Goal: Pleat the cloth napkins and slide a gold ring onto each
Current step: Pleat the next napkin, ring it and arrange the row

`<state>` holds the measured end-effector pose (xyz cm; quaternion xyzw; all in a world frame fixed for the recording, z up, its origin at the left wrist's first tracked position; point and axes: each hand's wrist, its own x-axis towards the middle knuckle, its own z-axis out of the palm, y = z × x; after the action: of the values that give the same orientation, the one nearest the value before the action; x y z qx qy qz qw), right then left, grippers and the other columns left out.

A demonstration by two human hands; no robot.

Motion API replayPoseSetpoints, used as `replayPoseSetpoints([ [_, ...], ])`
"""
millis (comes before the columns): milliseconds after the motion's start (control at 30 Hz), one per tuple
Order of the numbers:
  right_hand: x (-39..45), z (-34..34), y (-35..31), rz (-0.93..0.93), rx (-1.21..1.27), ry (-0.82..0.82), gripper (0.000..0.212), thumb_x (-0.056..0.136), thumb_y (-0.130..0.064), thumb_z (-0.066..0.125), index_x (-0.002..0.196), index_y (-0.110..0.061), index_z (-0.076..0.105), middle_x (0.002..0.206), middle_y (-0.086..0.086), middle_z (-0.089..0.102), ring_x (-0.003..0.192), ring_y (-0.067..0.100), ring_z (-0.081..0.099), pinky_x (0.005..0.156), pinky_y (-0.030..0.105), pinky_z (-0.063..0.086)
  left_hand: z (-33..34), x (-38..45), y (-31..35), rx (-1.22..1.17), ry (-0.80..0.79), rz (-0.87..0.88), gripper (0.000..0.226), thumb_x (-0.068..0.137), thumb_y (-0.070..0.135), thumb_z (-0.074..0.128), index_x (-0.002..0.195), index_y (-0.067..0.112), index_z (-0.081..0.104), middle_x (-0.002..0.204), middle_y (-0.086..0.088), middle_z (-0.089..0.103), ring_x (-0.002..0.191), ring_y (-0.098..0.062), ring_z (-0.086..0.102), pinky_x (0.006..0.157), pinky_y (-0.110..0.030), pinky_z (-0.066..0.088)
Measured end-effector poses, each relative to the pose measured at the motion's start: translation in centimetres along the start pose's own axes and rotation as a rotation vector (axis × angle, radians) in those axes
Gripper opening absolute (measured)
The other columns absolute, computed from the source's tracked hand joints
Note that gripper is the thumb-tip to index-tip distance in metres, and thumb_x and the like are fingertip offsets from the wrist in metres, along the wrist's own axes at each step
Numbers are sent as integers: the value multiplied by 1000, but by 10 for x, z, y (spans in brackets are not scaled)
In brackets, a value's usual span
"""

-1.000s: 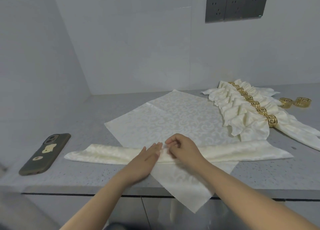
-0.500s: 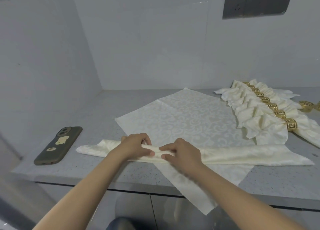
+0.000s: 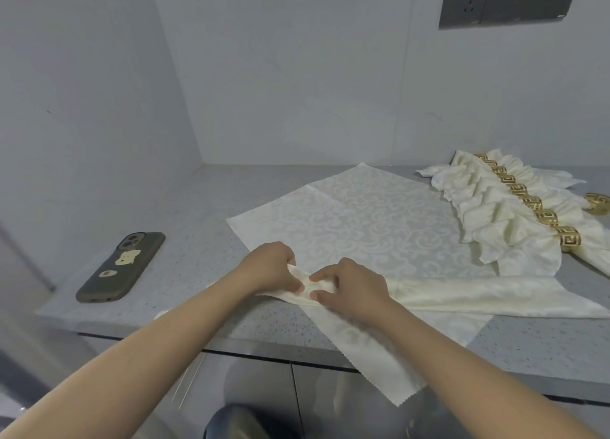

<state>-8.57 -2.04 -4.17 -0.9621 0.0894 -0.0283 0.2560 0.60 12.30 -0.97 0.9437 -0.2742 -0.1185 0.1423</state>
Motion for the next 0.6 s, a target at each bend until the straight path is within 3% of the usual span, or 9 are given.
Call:
replayPoseSetpoints([
  [100, -1, 0, 6, -15, 68, -25, 29, 83, -46, 64, 111, -43, 61, 84, -15, 45, 82, 6, 50, 71, 24, 40, 6, -6, 8, -209, -41, -47, 23, 72, 16, 62, 65, 16, 41, 67, -3, 38, 60, -16, 34, 52, -26, 26],
  [167, -3, -1, 13, 0, 215, -13, 23, 85, -35, 64, 107, -36, 63, 91, -13, 53, 81, 4, 52, 73, 23, 44, -1, -11, 15, -298, -124, -104, 32, 77, 20, 58, 59, 19, 32, 59, 0, 27, 55, -16, 27, 50, -25, 21],
  [233, -9, -5, 19, 35, 422, 27, 15, 87, -22, 62, 101, -26, 66, 87, -13, 57, 71, 2, 51, 66, 18, 44, -10, -10, 21, -223, -175, -154, 35, 83, 32, 55, 57, 20, 35, 56, 4, 32, 52, -15, 30, 51, -25, 24],
  [333, -20, -14, 24, 65, 589, 21, 14, 87, -14, 58, 90, -21, 70, 79, -8, 60, 66, 9, 56, 57, 18, 45, -18, -8, 32, -282, -293, -205, 25, 91, 28, 48, 81, 13, 65, 80, -4, 61, 68, -18, 49, 65, -28, 38],
  [433, -24, -19, 27, 35, 582, 20, 22, 84, -13, 62, 66, -24, 69, 92, -3, 66, 84, 14, 64, 74, 27, 50, -18, -8, 37, -329, -412, -185, 29, 85, 17, 52, 103, 1, 69, 107, -18, 69, 79, -21, 56, 74, -27, 43],
  [533, -25, -18, 30, 6, 529, 9, 36, 85, -18, 65, 51, -23, 56, 95, -6, 60, 78, -1, 60, 72, 17, 45, -15, -7, 36, -219, -353, -63, 19, 85, 9, 60, 99, 9, 73, 80, -2, 71, 67, -15, 64, 62, -15, 48],
  [600, -25, -18, 31, -7, 507, -9, 32, 86, -19, 65, 55, -12, 58, 96, -4, 60, 70, -9, 57, 66, 10, 41, -8, -6, 32, -208, -283, -15, 16, 83, 7, 64, 96, 7, 74, 78, -2, 72, 73, -21, 70, 63, -19, 55],
])
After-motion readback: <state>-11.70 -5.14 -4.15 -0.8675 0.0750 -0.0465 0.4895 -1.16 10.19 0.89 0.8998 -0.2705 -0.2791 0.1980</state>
